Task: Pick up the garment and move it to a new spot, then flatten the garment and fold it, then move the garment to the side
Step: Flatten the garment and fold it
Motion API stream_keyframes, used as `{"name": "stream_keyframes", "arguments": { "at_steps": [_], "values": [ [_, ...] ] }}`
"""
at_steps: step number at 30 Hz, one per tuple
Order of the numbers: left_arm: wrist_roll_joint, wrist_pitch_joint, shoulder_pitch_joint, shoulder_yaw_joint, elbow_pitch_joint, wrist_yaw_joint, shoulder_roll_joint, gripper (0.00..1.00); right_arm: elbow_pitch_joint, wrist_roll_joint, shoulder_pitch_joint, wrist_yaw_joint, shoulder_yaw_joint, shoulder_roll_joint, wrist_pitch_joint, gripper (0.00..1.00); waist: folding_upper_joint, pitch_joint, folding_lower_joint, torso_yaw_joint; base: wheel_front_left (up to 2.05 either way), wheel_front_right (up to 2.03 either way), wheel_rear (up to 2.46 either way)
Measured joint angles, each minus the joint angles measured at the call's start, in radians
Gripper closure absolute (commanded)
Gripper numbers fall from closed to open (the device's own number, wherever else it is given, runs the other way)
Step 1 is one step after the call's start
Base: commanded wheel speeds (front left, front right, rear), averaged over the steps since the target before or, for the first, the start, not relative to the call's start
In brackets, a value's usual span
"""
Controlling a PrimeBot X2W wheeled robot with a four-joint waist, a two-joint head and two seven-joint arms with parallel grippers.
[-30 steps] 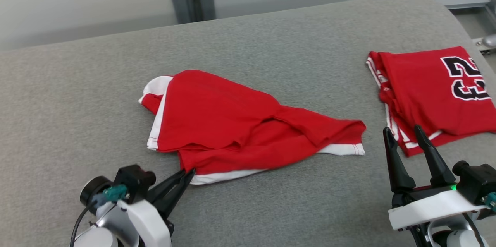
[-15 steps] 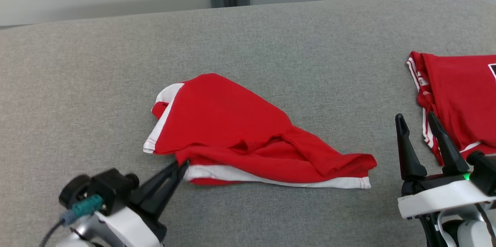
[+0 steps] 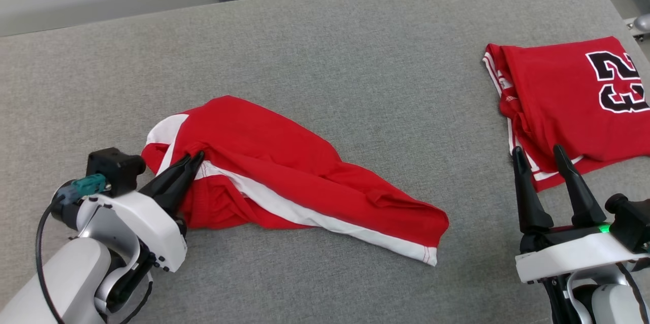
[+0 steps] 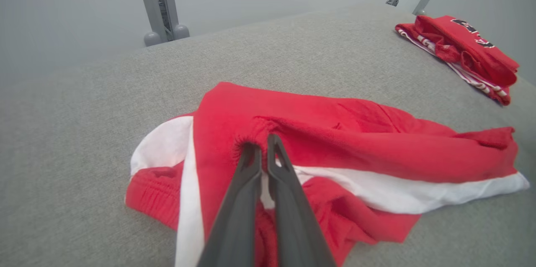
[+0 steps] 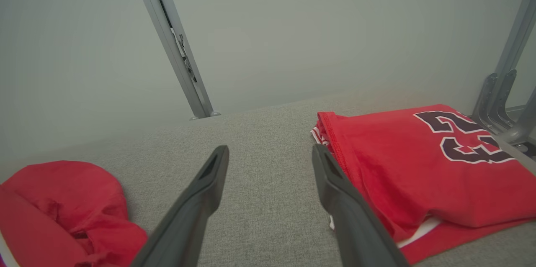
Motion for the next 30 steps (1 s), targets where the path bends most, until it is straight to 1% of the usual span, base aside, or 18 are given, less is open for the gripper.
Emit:
{"name": "stream_keyframes", "arguments": {
  "at_steps": [2,3,4,5,7,10,12,14,16,18,21,23,26,27,28,29,30],
  "values": [
    [0.000,0.002,-0.022,-0.010,0.064,-0.010,-0.014,1.00,0.005,0.004,-0.001,0.000,0.000,0.000,-0.005,0.00,0.0000,0.005,0.0000,-0.007,0.00,0.00,0.00],
    [0.001,-0.004,-0.025,-0.010,0.091,-0.011,-0.019,0.64,0.007,0.004,-0.001,0.000,0.001,0.000,-0.005,0.00,0.0000,0.007,0.0000,-0.010,0.00,0.00,0.00],
    [0.000,-0.011,-0.029,-0.010,0.113,-0.014,-0.025,0.20,0.009,0.004,-0.003,0.000,0.000,0.000,-0.006,0.00,0.0000,0.009,0.0000,-0.011,0.00,0.00,0.00],
    [0.001,-0.021,-0.034,-0.012,0.129,-0.016,-0.031,0.00,0.012,0.005,-0.006,0.000,-0.002,0.000,-0.006,0.00,0.0000,0.009,0.0000,-0.010,0.00,0.00,0.00],
    [0.000,-0.052,-0.035,-0.004,0.147,-0.015,-0.048,0.00,0.014,0.006,-0.009,0.000,-0.007,0.000,-0.008,0.00,0.0000,0.009,0.0000,-0.006,0.00,0.00,0.00],
    [0.006,-0.100,-0.032,0.009,0.158,0.003,-0.055,0.00,0.013,0.005,-0.009,0.000,-0.016,0.000,-0.009,0.00,0.0000,0.006,0.0000,0.007,0.00,0.00,0.00],
    [0.011,-0.122,-0.022,0.016,0.155,0.031,-0.058,0.00,0.012,0.004,-0.009,0.000,-0.017,0.000,-0.009,0.00,0.0000,0.003,0.0000,0.020,0.00,0.00,0.00],
    [0.005,-0.141,0.002,0.026,0.140,0.041,-0.061,0.00,0.010,0.003,-0.009,0.000,-0.019,0.000,-0.009,0.00,0.0000,-0.001,0.0000,0.033,0.00,0.00,0.00],
    [0.010,-0.177,0.023,0.046,0.123,0.076,-0.063,0.00,0.007,-0.001,-0.009,0.000,-0.022,0.000,-0.008,0.00,0.0000,-0.007,0.0000,0.046,0.00,0.00,0.00],
    [0.007,-0.229,0.035,0.085,0.098,0.122,-0.063,0.00,-0.001,-0.003,-0.009,0.000,-0.022,0.000,-0.009,0.00,0.0000,-0.014,0.0000,0.060,0.00,0.00,0.00],
    [0.011,-0.274,0.063,0.144,0.043,0.180,-0.077,0.00,-0.007,-0.004,-0.009,0.000,-0.021,0.000,-0.013,0.00,0.0000,-0.027,0.0000,0.079,0.00,0.00,0.00],
    [0.018,-0.288,0.085,0.190,-0.007,0.214,-0.090,0.00,-0.013,-0.006,-0.008,0.000,-0.018,0.000,-0.014,0.00,0.0000,-0.037,0.0000,0.090,0.00,0.00,0.00],
    [0.066,-0.295,0.127,0.258,-0.100,0.271,-0.116,0.00,-0.027,-0.010,-0.006,0.000,-0.008,0.000,-0.023,0.00,0.0000,-0.056,0.0000,0.101,0.00,0.00,0.00],
    [0.097,-0.295,0.142,0.285,-0.142,0.289,-0.130,0.00,-0.029,-0.010,-0.005,0.000,-0.007,0.000,-0.023,0.00,0.0000,-0.061,0.0000,0.104,0.00,0.00,0.00],
    [0.120,-0.296,0.155,0.312,-0.178,0.299,-0.143,0.00,-0.029,-0.008,-0.004,0.000,-0.002,0.000,-0.023,0.00,0.0000,-0.067,0.0000,0.107,0.00,0.00,0.00],
    [0.120,-0.296,0.155,0.312,-0.178,0.299,-0.143,0.00,-0.029,-0.008,-0.004,0.000,-0.002,0.000,-0.023,0.00,0.0000,-0.067,0.0000,0.107,0.00,0.00,0.00],
    [0.142,-0.296,0.174,0.335,-0.213,0.301,-0.158,0.00,-0.029,-0.006,-0.001,0.000,0.002,0.001,-0.024,0.00,0.0000,-0.073,0.0000,0.109,0.00,0.00,0.00]
  ]
}}
